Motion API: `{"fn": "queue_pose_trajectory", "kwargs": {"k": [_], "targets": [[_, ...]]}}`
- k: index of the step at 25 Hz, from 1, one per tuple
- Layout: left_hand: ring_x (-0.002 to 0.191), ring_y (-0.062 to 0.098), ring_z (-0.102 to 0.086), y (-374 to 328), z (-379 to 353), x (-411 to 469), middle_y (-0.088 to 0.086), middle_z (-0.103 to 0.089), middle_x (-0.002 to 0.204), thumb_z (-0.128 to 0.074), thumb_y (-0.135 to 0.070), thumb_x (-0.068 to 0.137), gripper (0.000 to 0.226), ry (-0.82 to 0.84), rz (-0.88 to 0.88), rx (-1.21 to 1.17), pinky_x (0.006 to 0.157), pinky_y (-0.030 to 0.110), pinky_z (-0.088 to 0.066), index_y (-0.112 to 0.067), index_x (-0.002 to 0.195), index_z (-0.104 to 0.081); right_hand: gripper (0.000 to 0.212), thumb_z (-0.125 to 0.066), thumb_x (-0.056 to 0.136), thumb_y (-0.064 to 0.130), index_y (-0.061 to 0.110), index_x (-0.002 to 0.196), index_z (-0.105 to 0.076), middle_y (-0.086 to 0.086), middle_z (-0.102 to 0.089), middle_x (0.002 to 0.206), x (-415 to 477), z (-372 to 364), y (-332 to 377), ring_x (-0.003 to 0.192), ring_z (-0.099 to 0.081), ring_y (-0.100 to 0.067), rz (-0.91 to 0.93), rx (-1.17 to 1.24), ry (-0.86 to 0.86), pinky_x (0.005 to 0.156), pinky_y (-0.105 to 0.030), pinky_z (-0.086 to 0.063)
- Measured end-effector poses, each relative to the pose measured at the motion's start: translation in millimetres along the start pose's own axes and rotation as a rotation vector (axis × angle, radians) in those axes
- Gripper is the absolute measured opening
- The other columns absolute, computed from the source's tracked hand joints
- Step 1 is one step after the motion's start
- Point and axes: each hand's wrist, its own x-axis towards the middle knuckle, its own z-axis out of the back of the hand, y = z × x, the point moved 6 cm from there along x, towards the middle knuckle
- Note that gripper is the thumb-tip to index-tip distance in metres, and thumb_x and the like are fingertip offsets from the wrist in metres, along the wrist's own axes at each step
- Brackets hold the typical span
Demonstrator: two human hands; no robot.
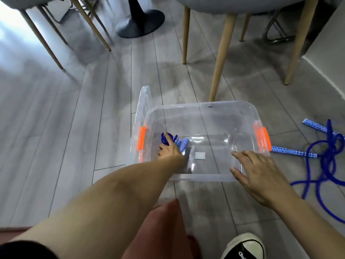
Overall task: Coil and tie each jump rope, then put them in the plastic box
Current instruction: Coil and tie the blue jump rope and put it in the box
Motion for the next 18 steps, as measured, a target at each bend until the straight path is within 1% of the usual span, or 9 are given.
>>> {"fn": "queue_pose_trajectory", "kwargs": {"k": [3,5,7,8,10,12,13,15,18], "targets": [[0.137,0.051,-0.030,-6.5,-37.0,13.3,0.023,0.007,0.161,-0.044,-0.043,0.096,0.074,0.240,-0.181,0.150,0.114,0.052,-0.027,-0.039,0.156,-0.001,0.064,-0.022,0.095,0.059,0.025,0.140,-0.050,-0.001,-0.058,0.128,-0.8,-7.7,-0.3,0.114,-0.058,-0.024,-0.015,0.012,0.049,0.097,-0.042,-0.045],[0.130,0.050,-0.038,-6.6,-50.3,15.3,0.020,0.005,0.162,-0.040,-0.039,0.095,0.068,0.315,-0.206,0.313,0.113,0.050,-0.030,-0.041,0.155,-0.006,0.063,-0.022,0.095,0.057,0.024,0.140,-0.051,-0.001,-0.059,0.126,-2.1,-9.5,0.7,0.112,-0.059,-0.025,-0.019,0.012,0.057,0.097,-0.041,-0.045],[0.122,0.050,-0.044,-14.7,-46.2,13.2,0.021,0.012,0.161,-0.044,-0.038,0.093,0.072,0.265,-0.232,0.379,0.103,0.050,-0.043,-0.045,0.153,-0.004,0.062,-0.025,0.095,0.056,0.023,0.139,-0.052,-0.002,-0.060,0.123,-2.5,-8.2,2.2,0.109,-0.060,-0.025,-0.025,0.016,0.056,0.095,-0.042,-0.045],[0.126,0.052,-0.040,-22.9,-41.8,14.1,0.021,0.017,0.160,-0.050,-0.036,0.093,0.078,0.193,-0.301,0.401,0.096,0.053,-0.048,-0.047,0.153,-0.001,0.061,-0.026,0.095,0.056,0.022,0.139,-0.052,-0.002,-0.060,0.122,-2.9,-7.7,2.4,0.108,-0.060,-0.026,-0.032,0.017,0.056,0.094,-0.042,-0.045],[0.140,0.052,-0.020,-48.6,-31.7,4.7,0.013,0.020,0.162,-0.055,-0.033,0.093,0.083,0.068,-0.589,0.500,0.089,0.058,-0.051,-0.049,0.152,0.001,0.061,-0.025,0.095,0.055,0.022,0.139,-0.052,-0.003,-0.061,0.121,-3.1,-7.1,2.9,0.107,-0.061,-0.026,-0.043,0.025,0.056,0.094,-0.042,-0.045],[0.147,0.045,-0.007,-67.0,-48.0,-6.6,0.003,0.018,0.164,-0.047,-0.031,0.099,0.070,0.146,-0.914,0.679,0.096,0.061,-0.046,-0.052,0.152,-0.005,0.062,-0.023,0.095,0.055,0.024,0.141,-0.050,-0.002,-0.060,0.122,-3.8,-8.2,3.4,0.109,-0.059,-0.026,-0.054,0.034,0.073,0.096,-0.041,-0.044],[0.147,0.044,-0.006,-67.6,-58.3,-9.7,0.001,0.017,0.164,-0.042,-0.032,0.102,0.063,0.220,-0.955,0.776,0.099,0.062,-0.043,-0.052,0.152,-0.010,0.062,-0.022,0.095,0.056,0.025,0.142,-0.048,-0.001,-0.059,0.123,-4.3,-8.7,2.8,0.109,-0.059,-0.025,-0.057,0.035,0.079,0.097,-0.040,-0.043],[0.146,0.044,-0.012,-61.7,-74.8,-4.2,0.001,0.011,0.165,-0.038,-0.036,0.103,0.053,0.284,-0.843,0.866,0.096,0.065,-0.043,-0.044,0.153,-0.022,0.063,-0.019,0.095,0.057,0.026,0.143,-0.047,0.000,-0.058,0.124,-4.9,-8.5,2.2,0.111,-0.058,-0.024,-0.064,0.035,0.093,0.098,-0.039,-0.042],[0.142,0.045,-0.020,-42.6,-68.8,6.5,0.007,-0.003,0.163,-0.045,-0.039,0.095,0.062,0.283,-0.534,0.742,0.096,0.063,-0.040,-0.026,0.153,-0.028,0.064,-0.017,0.095,0.056,0.025,0.144,-0.046,0.001,-0.058,0.124,-5.7,-10.0,2.4,0.110,-0.058,-0.023,-0.066,0.041,0.114,0.100,-0.039,-0.041]]}}
